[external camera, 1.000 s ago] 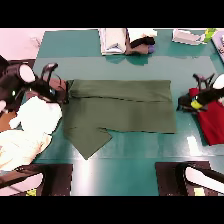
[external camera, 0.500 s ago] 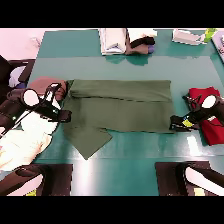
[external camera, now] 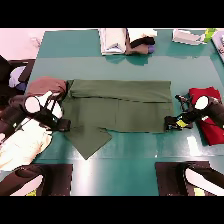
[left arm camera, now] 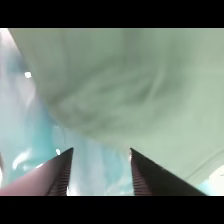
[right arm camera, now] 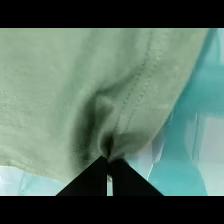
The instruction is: Fold the shirts.
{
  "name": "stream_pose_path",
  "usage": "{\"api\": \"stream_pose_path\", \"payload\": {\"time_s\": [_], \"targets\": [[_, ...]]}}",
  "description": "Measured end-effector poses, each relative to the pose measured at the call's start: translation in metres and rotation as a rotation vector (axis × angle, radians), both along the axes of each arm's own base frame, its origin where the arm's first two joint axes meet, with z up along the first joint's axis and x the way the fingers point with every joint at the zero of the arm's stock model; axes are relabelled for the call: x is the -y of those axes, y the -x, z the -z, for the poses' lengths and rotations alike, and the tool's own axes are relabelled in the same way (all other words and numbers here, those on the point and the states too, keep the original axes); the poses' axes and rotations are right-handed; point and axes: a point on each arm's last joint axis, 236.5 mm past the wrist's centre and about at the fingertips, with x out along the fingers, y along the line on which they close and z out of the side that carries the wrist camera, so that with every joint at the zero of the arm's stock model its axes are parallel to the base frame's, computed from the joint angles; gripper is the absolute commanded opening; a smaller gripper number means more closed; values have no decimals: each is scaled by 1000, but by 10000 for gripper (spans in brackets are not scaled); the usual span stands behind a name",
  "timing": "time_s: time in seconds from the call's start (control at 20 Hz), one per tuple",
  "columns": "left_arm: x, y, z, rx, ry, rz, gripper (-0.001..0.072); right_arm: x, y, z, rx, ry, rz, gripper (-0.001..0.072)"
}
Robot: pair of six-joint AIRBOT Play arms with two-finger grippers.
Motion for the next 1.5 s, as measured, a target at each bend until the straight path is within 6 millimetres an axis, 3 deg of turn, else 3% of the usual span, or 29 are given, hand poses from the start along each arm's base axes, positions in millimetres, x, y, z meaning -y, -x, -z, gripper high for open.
{"api": "stream_pose_path", "payload": {"time_s": [0.1,0.25,0.6,0.65,0.75,0.8,1.0,1.15,1.3,1.5], "targets": [[3,20,11,-32,-5,-19,578,5,-9,-4,50,17,5,21],[8,33,26,-35,-4,-52,578,7,-11,-12,76,13,23,21],[28,16,35,56,70,-138,551,9,-11,-19,97,12,33,21],[30,15,36,54,78,-145,446,9,-11,-19,96,12,33,20],[34,13,38,53,95,-158,114,9,-10,-19,93,10,32,21],[36,13,38,52,102,-157,34,9,-10,-20,92,10,32,20],[44,0,19,96,126,-95,33,9,-11,-28,94,11,22,20],[39,-1,-6,130,104,-20,33,8,-9,-50,119,11,-7,19],[32,10,-32,165,96,24,33,9,3,-75,149,22,-31,19],[23,33,-65,192,98,77,33,29,30,-101,170,118,-56,18]]}}
